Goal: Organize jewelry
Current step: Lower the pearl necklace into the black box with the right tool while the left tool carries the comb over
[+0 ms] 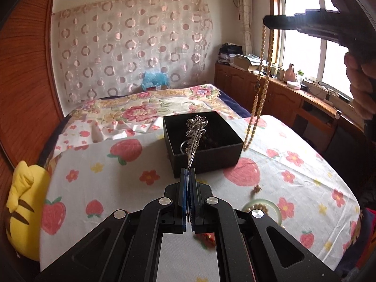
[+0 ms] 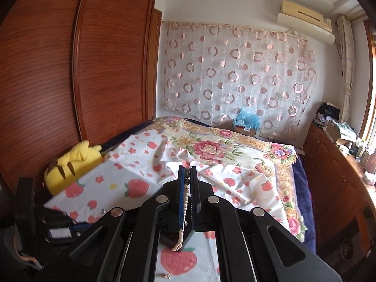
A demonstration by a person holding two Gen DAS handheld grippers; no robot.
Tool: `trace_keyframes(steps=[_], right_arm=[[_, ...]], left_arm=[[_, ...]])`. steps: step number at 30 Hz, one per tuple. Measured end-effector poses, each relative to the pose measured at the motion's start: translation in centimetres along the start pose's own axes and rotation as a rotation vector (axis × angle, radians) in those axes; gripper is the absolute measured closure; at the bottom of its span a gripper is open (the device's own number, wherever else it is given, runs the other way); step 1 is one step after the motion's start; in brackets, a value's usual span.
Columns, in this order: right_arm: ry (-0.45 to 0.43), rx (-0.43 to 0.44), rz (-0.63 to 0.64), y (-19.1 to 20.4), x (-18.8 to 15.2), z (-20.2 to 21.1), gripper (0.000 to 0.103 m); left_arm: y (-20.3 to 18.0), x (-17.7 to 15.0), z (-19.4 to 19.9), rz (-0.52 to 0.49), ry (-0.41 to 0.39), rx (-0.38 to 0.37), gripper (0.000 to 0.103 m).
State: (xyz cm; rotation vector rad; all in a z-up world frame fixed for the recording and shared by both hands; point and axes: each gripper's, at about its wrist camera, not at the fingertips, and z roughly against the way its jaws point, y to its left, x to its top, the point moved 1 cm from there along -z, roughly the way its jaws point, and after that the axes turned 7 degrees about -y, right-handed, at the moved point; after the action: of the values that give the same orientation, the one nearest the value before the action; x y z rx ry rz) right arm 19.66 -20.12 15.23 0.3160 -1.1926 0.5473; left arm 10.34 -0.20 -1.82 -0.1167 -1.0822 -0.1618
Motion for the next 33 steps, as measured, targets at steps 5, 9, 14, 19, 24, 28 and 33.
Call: trace_keyframes(steps=[5, 9, 14, 19, 24, 28, 33], right_arm=[[-0.01, 0.007, -0.028, -0.6, 1.9, -1.6, 0.098], [0.001, 0.002, -0.039, -0.9, 2.4, -2.9, 0.098], [0.055, 0.002, -0.056, -1.1, 0.1, -5.0, 0.098], [0.149, 0.016, -0.09, -1.4, -3.5, -8.1, 0.098], [0.222, 0.039, -0.127, -1.2, -7.0, -10.1, 0.097], [0.241, 0.049, -0.131, -1.2, -8.4, -10.4, 0.097], [0.249, 0.051, -0.144, -1.7, -9.6, -9.9, 0.097]], left_arm=[[0.3, 0.8, -1.1, 0.0, 0.0, 0.009, 0.102], [0.4, 1.4, -1.7, -0.007, 0.001, 0.014, 0.102], [0.4, 1.7, -2.3, 0.001, 0.005, 0.01, 0.102], [0.3, 2.7, -4.4, -0.004, 0.024, 0.014, 0.102], [0.2, 3.5, -6.8, -0.013, 0.049, 0.021, 0.102], [0.1, 3.8, -8.5, -0.014, 0.067, 0.025, 0.102], [-0.1, 3.9, -10.0, -0.022, 0.084, 0.034, 0.102]])
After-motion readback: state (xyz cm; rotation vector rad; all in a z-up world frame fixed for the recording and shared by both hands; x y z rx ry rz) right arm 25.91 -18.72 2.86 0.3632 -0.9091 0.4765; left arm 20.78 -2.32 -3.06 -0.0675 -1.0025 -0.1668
